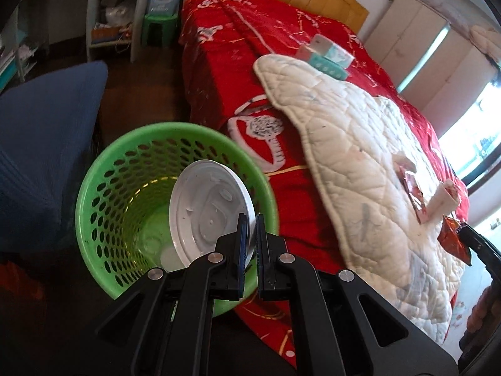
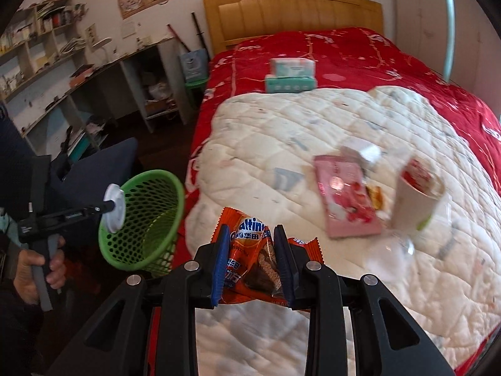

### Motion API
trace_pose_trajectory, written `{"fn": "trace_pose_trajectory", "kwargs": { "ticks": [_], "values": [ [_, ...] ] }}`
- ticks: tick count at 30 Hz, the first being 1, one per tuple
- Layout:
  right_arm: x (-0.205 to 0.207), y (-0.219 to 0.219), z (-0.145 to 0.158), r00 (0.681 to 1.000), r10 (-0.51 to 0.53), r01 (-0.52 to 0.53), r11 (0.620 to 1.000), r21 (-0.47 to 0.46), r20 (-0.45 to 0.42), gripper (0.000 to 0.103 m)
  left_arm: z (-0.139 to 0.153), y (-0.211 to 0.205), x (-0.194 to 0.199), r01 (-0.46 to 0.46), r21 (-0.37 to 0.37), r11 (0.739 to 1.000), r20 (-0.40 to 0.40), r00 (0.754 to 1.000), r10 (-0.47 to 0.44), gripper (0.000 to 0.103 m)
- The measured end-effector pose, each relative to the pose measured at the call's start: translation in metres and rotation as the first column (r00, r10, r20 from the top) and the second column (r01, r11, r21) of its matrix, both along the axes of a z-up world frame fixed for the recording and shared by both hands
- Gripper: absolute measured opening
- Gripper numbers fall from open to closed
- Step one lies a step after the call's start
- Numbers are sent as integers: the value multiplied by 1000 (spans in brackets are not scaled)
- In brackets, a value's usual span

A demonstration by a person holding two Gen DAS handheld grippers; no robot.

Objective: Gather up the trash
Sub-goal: 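Drop the white lid and the orange wrapper into the wastebasket with both tools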

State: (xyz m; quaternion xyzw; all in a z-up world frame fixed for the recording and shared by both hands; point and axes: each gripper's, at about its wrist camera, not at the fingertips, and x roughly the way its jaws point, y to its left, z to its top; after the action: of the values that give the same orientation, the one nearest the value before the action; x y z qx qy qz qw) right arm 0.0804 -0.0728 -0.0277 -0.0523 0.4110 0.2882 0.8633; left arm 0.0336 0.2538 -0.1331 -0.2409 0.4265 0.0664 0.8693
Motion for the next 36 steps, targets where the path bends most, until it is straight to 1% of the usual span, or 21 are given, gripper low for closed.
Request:
{"fn": "trace_pose_trajectory", "kwargs": {
  "ticks": [5, 8, 11, 17, 19, 21, 22, 23, 27, 31, 34, 36],
  "values": [
    [0, 26, -2, 999, 48, -48, 999, -6, -5, 28, -13, 11, -4, -10, -41, 999, -13, 1000, 10, 7],
    [0, 43, -3, 997, 81, -81, 997, -11, -7, 28, -17, 15, -6, -19, -43, 999, -20, 1000, 18, 7],
    [-1, 58, -4, 994, 110, -110, 994, -14, -10, 28, -17, 20, -13, -32, -62, 998, -16, 999, 31, 7],
    [-2, 91, -5, 984, 177, -177, 984, -13, -14, 28, -7, 22, -32, -51, -15, 999, -2, 999, 51, 7],
    [-3, 108, -7, 978, 208, -208, 978, -14, -16, 28, -5, 25, -37, -59, -9, 998, 1, 998, 59, 7],
    [-4, 121, -9, 973, 231, -232, 973, -12, -23, 28, -4, 27, -45, -70, -7, 998, 4, 998, 70, 13],
    [-4, 130, -11, 969, 247, -247, 969, -9, -32, 28, -4, 28, -49, -78, -3, 997, 4, 997, 78, 22],
    [-4, 138, -13, 965, 260, -260, 966, -6, -39, 28, -3, 29, -53, -87, 2, 996, 6, 996, 87, 28],
    [-7, 169, -23, 950, 306, -307, 952, -10, -56, 28, -3, 38, -70, -120, -5, 993, 15, 993, 120, 29],
    [-9, 198, -33, 935, 345, -346, 938, 7, -88, 29, -6, 47, -82, -149, -12, 989, 11, 989, 150, 32],
    [-10, 221, -43, 926, 360, -360, 933, 15, -112, 37, -8, 53, -88, -172, -19, 985, 8, 985, 172, 36],
    [-10, 229, -46, 922, 364, -363, 931, 34, -128, 38, -9, 57, -91, -187, -23, 982, 8, 982, 188, 39]
  ]
}}
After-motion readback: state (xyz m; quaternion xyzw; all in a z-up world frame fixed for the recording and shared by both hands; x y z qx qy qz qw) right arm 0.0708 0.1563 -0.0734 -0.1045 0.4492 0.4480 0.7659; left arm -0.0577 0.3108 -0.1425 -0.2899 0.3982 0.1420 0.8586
